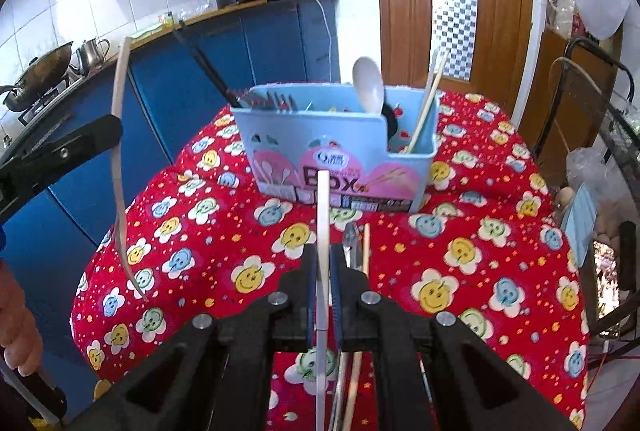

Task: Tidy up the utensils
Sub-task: 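Carry the white fork and silver knife over the blue box with both grippers, then open both grippers over the blue box to drop the held utensils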

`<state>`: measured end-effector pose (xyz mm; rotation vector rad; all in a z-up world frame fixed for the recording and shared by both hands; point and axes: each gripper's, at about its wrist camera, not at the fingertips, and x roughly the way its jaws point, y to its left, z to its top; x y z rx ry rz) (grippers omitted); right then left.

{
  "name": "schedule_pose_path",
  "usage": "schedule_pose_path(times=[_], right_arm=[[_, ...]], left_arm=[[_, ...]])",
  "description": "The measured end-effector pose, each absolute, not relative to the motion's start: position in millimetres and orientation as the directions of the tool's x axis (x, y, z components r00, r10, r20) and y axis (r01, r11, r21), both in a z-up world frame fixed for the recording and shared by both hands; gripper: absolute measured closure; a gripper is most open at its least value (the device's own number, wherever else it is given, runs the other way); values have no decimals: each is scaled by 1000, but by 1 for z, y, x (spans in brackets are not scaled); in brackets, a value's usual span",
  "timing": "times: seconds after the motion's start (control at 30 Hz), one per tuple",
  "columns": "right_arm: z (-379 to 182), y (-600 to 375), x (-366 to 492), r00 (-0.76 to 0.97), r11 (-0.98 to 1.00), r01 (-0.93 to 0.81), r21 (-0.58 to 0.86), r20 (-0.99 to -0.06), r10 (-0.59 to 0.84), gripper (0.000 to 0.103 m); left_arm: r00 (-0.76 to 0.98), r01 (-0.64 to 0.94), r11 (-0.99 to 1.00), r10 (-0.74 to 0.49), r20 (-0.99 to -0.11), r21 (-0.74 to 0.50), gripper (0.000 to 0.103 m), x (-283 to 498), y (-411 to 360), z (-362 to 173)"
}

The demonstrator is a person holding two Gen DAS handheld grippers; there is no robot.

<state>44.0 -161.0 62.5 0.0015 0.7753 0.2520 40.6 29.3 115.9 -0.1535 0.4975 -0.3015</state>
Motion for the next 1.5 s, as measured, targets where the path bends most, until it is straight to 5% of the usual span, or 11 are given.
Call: schedule_pose_path(times=[0.77, 1.2, 1.5], right_arm=[[81, -189, 58, 735, 964, -234, 130, -626, 263, 95], [122, -227, 95, 853, 946, -228, 231, -422, 309, 95], [133, -228, 136, 915, 936, -265, 231, -245, 320, 95]], left_arm=[[884, 273, 944, -322, -340, -185, 97, 76, -3, 176], [926, 253, 952, -290, -242, -175, 97, 137, -17, 189], [924, 209, 961, -255, -284, -183, 97, 186, -15, 151]])
